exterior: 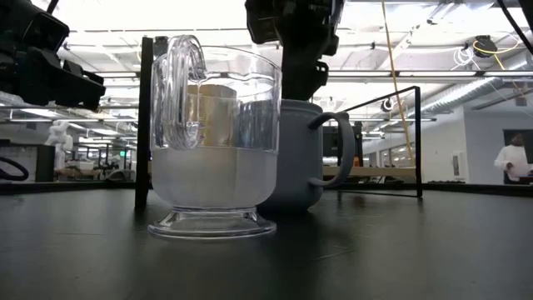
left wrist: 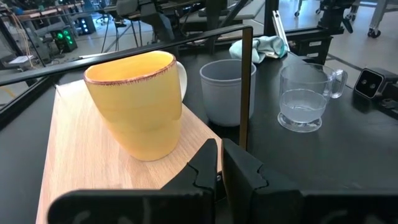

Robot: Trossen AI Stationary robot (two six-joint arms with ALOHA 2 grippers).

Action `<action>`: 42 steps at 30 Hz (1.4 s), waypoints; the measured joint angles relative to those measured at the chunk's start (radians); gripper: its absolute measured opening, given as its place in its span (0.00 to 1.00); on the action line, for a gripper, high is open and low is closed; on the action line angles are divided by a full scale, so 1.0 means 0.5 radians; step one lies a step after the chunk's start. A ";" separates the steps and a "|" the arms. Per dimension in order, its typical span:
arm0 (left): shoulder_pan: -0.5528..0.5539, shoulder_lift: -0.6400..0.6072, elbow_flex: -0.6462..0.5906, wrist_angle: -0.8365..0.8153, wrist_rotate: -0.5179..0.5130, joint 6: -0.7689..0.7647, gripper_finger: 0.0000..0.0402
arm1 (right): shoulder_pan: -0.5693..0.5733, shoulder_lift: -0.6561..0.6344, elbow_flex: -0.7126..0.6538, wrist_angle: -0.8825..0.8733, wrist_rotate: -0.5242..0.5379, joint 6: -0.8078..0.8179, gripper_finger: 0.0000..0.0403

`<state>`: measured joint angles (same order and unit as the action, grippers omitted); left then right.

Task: Stack small to large cups/mugs on shelf
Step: Put the gray mug on the shelf

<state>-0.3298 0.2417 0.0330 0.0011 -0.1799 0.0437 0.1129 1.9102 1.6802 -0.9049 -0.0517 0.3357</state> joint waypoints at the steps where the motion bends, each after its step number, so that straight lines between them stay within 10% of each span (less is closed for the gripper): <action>1: 0.000 0.001 0.000 0.000 -0.001 -0.001 0.06 | -0.001 -0.001 0.000 -0.005 0.000 0.000 0.61; 42: 0.000 0.001 0.000 -0.017 0.066 0.006 0.06 | 0.026 -0.003 -0.169 0.130 -0.009 0.022 0.61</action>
<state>-0.3297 0.2420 0.0330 -0.0075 -0.1467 0.0467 0.1261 1.9087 1.5956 -0.8400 -0.0562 0.3469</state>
